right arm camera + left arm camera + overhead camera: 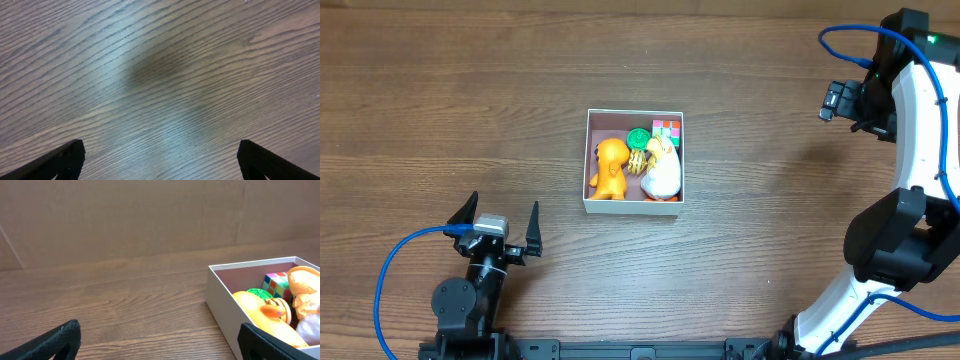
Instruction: Pack container
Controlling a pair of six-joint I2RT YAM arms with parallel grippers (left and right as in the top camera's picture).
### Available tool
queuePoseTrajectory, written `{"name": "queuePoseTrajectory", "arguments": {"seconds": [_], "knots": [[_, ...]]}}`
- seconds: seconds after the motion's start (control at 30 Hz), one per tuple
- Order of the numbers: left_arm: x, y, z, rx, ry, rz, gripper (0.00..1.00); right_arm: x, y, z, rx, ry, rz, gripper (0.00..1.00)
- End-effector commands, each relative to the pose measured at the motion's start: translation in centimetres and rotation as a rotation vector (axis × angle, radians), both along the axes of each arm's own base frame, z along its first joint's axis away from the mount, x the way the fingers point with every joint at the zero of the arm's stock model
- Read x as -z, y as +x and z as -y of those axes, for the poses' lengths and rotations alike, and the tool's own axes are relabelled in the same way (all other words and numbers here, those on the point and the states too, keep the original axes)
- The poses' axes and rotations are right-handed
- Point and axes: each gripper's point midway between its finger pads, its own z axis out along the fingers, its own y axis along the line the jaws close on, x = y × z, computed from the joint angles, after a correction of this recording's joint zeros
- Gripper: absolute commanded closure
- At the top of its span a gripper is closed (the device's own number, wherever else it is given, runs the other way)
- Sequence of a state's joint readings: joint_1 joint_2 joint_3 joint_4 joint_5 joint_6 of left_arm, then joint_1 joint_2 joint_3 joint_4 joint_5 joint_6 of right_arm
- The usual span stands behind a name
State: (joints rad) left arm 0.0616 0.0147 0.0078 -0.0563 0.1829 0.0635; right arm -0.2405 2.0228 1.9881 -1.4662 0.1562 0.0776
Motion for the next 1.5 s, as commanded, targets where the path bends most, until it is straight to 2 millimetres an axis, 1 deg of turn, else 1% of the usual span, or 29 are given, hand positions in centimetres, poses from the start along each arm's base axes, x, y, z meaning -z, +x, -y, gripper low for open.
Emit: {"name": "queuePoseTrajectory", "arguments": {"seconds": [0.0, 1.2, 1.27, 1.33, 1.47], "knots": [[-0.1, 0.0, -0.3, -0.012, 0.027, 0.01, 0.0, 0.1, 0.1, -0.1, 0.0, 0.001, 0.002, 0.0], [-0.1, 0.0, -0.3, -0.012, 0.027, 0.01, 0.0, 0.1, 0.2, -0.1, -0.004, -0.002, 0.002, 0.0], [-0.1, 0.0, -0.3, -0.012, 0.027, 0.01, 0.0, -0.1, 0.6, 0.6, -0.024, -0.043, 0.014, 0.0], [-0.1, 0.0, -0.3, -0.012, 0.027, 0.01, 0.0, -0.2, 1.3, 0.7, -0.023, -0.048, 0.042, 0.0], [-0.1, 0.0, -0.3, -0.012, 0.027, 0.01, 0.0, -0.4, 1.9, 0.9, -0.024, -0.055, 0.07, 0.0]]}}
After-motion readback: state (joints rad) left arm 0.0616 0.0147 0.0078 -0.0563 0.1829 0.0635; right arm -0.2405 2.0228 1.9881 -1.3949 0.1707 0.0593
